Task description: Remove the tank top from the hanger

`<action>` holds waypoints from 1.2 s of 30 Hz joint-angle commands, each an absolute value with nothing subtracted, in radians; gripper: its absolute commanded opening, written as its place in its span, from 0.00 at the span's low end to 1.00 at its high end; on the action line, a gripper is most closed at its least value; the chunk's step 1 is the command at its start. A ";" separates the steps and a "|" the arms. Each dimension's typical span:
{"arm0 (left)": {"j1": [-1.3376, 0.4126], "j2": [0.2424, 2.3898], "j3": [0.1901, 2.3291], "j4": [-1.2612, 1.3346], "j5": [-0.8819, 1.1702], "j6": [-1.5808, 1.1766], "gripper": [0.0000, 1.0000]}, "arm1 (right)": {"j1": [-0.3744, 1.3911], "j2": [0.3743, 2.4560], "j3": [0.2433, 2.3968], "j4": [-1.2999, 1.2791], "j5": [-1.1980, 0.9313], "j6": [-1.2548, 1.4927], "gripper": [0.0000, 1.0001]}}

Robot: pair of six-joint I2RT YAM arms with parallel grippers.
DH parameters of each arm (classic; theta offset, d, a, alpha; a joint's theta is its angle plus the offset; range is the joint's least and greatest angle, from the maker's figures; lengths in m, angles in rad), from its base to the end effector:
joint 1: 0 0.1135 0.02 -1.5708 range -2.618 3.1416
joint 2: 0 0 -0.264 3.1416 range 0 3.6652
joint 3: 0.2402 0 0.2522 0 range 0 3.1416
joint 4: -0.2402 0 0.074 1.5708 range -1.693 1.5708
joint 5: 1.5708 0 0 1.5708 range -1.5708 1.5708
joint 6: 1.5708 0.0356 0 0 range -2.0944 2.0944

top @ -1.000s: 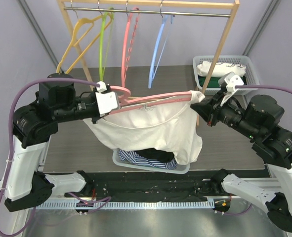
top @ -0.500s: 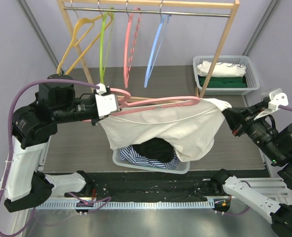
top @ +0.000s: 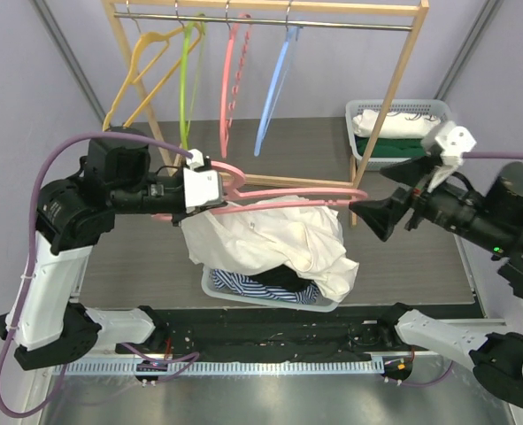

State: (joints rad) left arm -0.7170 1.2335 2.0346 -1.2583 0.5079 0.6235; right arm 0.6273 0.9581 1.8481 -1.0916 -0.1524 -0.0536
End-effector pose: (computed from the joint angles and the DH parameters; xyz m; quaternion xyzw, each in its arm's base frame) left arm 0.1050 -0.1145 0.5339 0.6145 0.5615 -0.2370 0.5010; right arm 0.0638 0.0529 0.5357 -0.3033 0.7120 0.2350 0.5881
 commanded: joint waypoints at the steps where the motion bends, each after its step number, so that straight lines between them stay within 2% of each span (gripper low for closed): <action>1: -0.739 1.243 1.999 -1.293 0.549 0.655 0.00 | 0.630 0.968 1.985 -1.062 -0.322 -0.147 1.00; 6: -0.767 1.255 1.996 -1.307 0.526 0.664 0.00 | 0.632 1.060 1.948 -1.066 -0.477 -0.186 1.00; 9: -0.787 1.273 2.003 -1.312 0.519 0.672 0.00 | 0.635 1.115 1.945 -1.078 -0.531 -0.195 0.94; 12: -0.807 1.292 2.011 -1.318 0.503 0.680 0.00 | 0.659 1.146 1.936 -1.091 -0.519 -0.195 0.88; 25: -0.839 1.313 2.025 -1.312 0.449 0.701 0.00 | 0.862 1.171 1.835 -1.140 -0.339 -0.163 0.79; 26: -0.839 1.313 2.022 -1.313 0.449 0.700 0.00 | 0.864 1.169 1.830 -1.138 -0.337 -0.160 0.68; 28: -0.839 1.312 2.025 -1.312 0.451 0.699 0.00 | 0.867 1.169 1.827 -1.147 -0.328 -0.153 0.53; 29: -0.839 1.310 2.028 -1.312 0.451 0.696 0.00 | 0.867 1.167 1.827 -1.153 -0.325 -0.152 0.40; 31: -0.839 1.310 2.037 -1.307 0.453 0.690 0.00 | 0.867 1.163 1.827 -1.157 -0.316 -0.144 0.23; 32: -0.839 1.309 2.039 -1.305 0.448 0.680 0.01 | 0.868 1.160 1.827 -1.152 -0.305 -0.143 0.08; 33: -0.839 1.302 2.036 -1.281 0.439 0.672 0.07 | 0.868 1.155 1.825 -1.149 -0.298 -0.135 0.01; 34: -0.839 1.295 2.031 -1.264 0.427 0.666 0.48 | 0.868 1.146 1.825 -1.144 -0.287 -0.129 0.01; 36: -0.839 1.281 2.029 -1.195 0.352 0.647 0.94 | 0.868 1.128 1.829 -1.129 -0.250 -0.104 0.01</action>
State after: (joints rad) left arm -0.8352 1.3254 1.9953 -1.3258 0.4297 0.6853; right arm 0.8730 1.1744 1.8202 -1.1568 -0.3393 -0.1535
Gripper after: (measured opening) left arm 0.555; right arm 0.074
